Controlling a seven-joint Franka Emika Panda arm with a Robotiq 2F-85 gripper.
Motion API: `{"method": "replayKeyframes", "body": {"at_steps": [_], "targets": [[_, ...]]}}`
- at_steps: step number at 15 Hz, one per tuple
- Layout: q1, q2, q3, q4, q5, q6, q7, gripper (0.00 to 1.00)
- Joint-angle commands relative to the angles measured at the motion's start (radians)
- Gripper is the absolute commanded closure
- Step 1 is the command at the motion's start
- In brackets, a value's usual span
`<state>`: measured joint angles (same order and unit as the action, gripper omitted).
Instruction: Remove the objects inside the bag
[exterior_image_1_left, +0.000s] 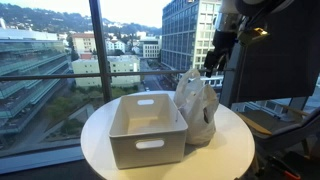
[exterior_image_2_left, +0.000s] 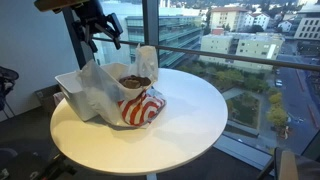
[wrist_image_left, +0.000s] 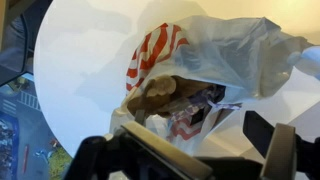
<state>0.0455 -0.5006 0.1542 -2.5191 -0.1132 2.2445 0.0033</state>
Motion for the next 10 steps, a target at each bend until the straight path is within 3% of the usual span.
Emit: {"method": "replayKeyframes", "body": {"at_steps": [1,8,10], "targets": [[0.015,0.001,-0.014,0.008,-0.009,-0.004,0.007,0.00],[0.015,-0.004,-0.014,0.016,-0.009,-0.004,0.007,0.00],[0.008,0.032,0.001,0.005,-0.048,0.056,0.007,0.00]]}}
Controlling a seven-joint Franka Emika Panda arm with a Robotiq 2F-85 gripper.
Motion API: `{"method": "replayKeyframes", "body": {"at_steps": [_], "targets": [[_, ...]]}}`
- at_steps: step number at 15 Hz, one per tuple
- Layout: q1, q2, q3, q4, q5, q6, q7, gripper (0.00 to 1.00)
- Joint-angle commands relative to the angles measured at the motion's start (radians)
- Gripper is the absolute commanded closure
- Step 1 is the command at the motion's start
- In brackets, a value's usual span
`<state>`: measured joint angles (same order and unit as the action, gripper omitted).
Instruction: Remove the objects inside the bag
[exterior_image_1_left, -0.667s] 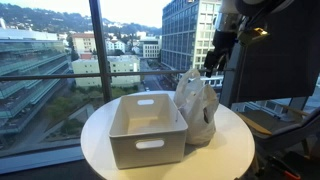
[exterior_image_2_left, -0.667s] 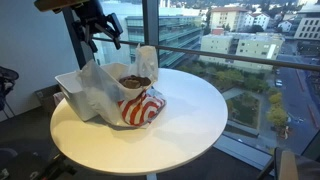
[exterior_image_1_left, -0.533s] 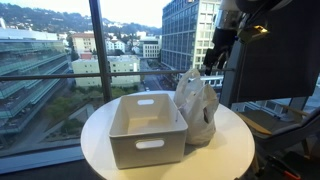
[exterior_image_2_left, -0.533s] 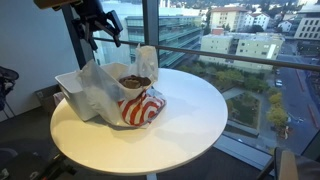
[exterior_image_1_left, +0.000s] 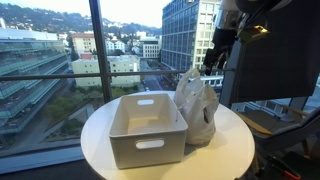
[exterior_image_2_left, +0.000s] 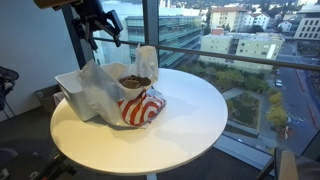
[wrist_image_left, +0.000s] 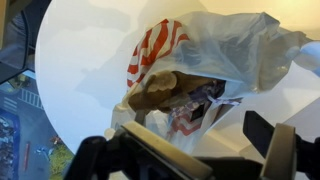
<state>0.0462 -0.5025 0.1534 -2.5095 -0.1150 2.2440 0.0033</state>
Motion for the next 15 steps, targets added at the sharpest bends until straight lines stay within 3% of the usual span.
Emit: {"method": "replayKeyframes", "body": {"at_steps": [1,6,10,15], "targets": [[0.006,0.047,0.004,-0.006,-0.057,0.069,0.011,0.00],[-0.051,0.205,0.042,-0.010,-0.214,0.282,0.161,0.00],[-0.082,0.294,0.058,-0.001,-0.274,0.301,0.390,0.00],[-0.073,0.375,0.037,0.013,-0.337,0.334,0.510,0.00]]}}
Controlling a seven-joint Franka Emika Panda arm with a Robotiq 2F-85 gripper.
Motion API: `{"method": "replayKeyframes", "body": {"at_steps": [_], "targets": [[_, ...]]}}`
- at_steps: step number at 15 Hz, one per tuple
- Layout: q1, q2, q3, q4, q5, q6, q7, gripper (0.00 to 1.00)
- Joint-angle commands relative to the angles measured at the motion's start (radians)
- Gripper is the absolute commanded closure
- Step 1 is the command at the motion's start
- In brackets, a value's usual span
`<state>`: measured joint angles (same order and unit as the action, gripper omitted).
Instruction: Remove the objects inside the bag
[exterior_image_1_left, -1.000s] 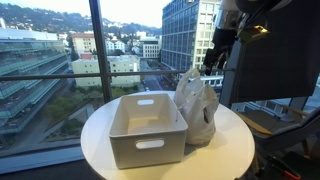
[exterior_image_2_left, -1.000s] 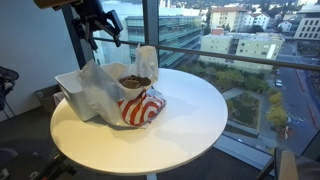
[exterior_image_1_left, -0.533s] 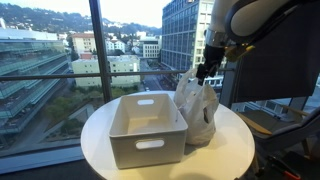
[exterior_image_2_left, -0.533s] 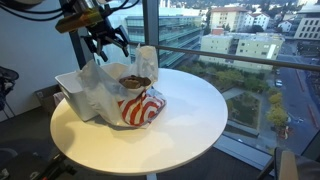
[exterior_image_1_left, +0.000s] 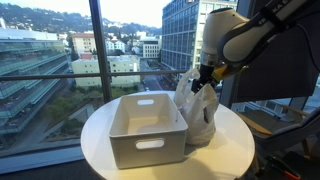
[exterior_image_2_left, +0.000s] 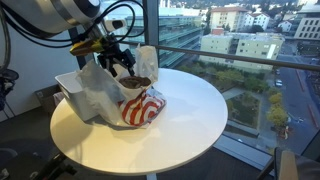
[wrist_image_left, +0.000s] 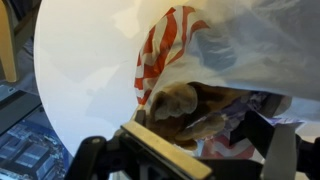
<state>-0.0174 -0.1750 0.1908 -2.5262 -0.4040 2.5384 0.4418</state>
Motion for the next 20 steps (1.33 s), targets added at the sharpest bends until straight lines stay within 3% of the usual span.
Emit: {"method": "replayKeyframes", "body": {"at_steps": [1,9,18,19,20], "targets": [[-0.013,0.071,-0.005,0.040,-0.074,0.055,0.094,0.00],[0.009,0.207,-0.080,0.135,-0.270,0.085,0.225,0.00],[0.062,0.278,-0.130,0.166,-0.115,0.071,0.174,0.00],[0.065,0.277,-0.133,0.160,-0.089,0.075,0.165,0.07],[0.069,0.276,-0.135,0.156,-0.067,0.080,0.153,0.27]]}}
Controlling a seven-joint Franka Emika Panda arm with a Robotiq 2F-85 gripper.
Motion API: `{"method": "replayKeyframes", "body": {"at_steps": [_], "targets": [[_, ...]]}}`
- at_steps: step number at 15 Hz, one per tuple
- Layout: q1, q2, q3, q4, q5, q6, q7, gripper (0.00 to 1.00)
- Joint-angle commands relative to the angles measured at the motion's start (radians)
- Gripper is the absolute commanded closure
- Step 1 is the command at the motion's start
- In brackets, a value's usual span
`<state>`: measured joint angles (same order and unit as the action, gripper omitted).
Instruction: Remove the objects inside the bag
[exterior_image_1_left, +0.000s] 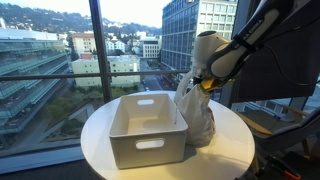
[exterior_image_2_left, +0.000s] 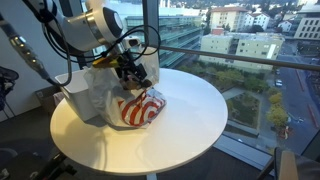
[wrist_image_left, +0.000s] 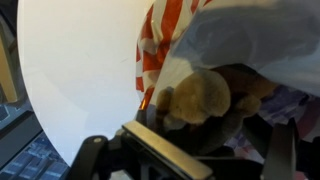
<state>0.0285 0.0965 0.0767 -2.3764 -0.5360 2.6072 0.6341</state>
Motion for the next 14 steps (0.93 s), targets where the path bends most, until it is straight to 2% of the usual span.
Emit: {"method": "replayKeyframes", "body": {"at_steps": [1,5,7,8,11,13,14], "targets": [[0.027,0.002,-0.025,0.003,0.069,0.019,-0.043,0.34],[0.038,-0.016,-0.034,-0.009,0.073,0.033,-0.054,0.65],[0.047,-0.036,-0.040,-0.017,0.031,0.033,-0.028,0.81],[0.052,-0.048,-0.041,-0.020,0.012,0.025,-0.018,0.85],[0.069,-0.092,-0.028,-0.029,-0.015,0.000,-0.002,0.94],[0.084,-0.125,-0.013,-0.025,-0.037,-0.062,0.044,0.90],[0.087,-0.137,-0.004,-0.023,-0.042,-0.089,0.062,0.92]]}}
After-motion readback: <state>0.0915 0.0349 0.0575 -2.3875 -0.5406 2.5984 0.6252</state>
